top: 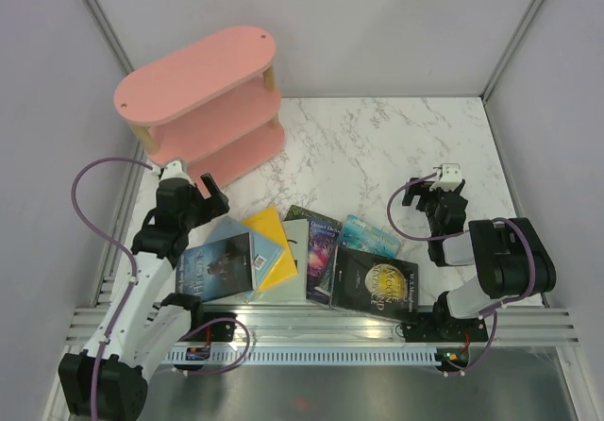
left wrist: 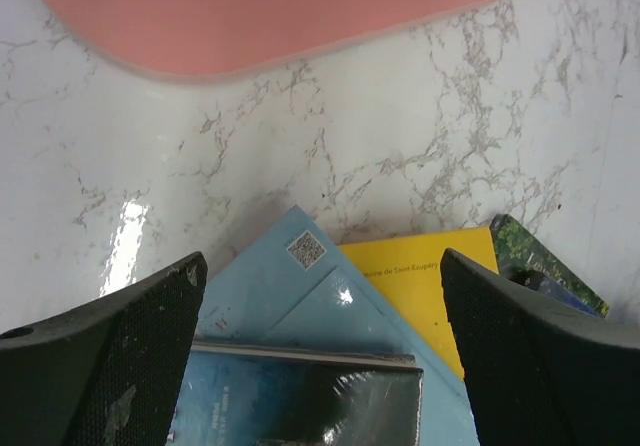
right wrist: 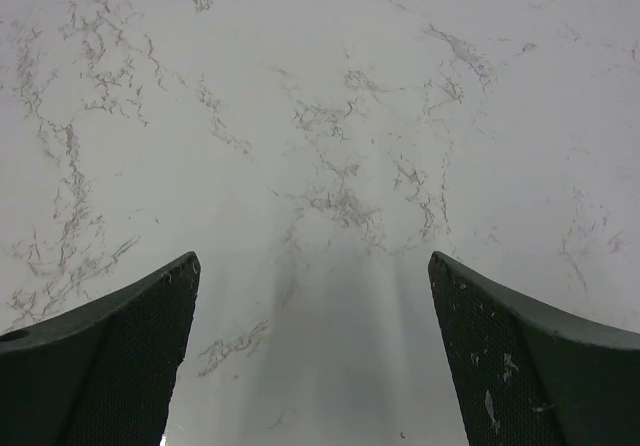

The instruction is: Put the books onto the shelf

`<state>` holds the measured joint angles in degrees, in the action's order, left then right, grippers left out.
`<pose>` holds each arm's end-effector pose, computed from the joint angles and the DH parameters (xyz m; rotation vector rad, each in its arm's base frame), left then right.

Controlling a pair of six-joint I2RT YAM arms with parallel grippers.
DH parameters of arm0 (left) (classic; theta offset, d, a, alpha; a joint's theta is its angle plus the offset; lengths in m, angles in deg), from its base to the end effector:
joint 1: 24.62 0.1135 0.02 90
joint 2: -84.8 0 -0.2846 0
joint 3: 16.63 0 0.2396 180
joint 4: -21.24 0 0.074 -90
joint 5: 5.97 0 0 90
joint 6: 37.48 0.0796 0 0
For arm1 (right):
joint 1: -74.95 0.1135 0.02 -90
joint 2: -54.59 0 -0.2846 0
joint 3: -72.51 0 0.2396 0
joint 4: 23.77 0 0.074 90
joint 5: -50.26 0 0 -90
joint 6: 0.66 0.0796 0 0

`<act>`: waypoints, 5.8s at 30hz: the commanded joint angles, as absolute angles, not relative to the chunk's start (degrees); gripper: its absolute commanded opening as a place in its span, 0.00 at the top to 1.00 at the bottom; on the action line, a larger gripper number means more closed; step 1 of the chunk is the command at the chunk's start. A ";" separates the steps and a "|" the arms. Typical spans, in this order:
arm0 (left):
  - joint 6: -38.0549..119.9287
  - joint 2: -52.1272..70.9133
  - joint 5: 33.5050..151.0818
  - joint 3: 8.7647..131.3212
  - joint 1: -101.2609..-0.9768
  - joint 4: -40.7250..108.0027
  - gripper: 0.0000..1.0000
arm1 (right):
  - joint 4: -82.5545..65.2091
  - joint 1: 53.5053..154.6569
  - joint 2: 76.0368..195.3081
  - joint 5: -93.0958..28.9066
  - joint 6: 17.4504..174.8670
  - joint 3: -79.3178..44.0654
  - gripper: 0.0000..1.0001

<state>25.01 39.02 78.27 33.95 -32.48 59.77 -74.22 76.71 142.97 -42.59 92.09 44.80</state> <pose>0.1870 -0.0178 0.2524 -0.4270 2.1241 -0.2480 0.2804 0.0047 0.1619 0.0515 1.7482 0.0140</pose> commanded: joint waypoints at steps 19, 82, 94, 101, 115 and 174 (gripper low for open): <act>24.92 27.67 79.81 48.59 -32.44 79.51 0.00 | -75.98 76.89 142.31 -41.84 91.63 43.42 0.02; 22.72 -3.78 110.92 61.50 -65.84 52.71 0.00 | 34.95 81.19 116.64 -32.97 137.94 19.68 0.05; 26.15 -17.94 125.60 64.49 -66.98 40.85 0.00 | 31.60 81.28 120.15 -31.47 137.95 21.88 0.06; 25.63 -24.18 124.55 66.25 -67.77 39.17 0.00 | 29.23 81.20 123.14 -30.60 138.04 22.32 0.06; 18.95 -29.99 133.51 64.85 -69.79 28.63 0.21 | 25.72 81.28 127.80 -29.19 139.35 23.11 0.07; 22.90 -4.95 111.27 83.64 -56.79 65.62 0.98 | 11.26 81.89 111.46 -13.21 140.75 10.80 0.02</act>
<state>20.55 -11.08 109.72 76.94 -58.51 63.66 20.99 81.19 113.29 -20.36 138.80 9.23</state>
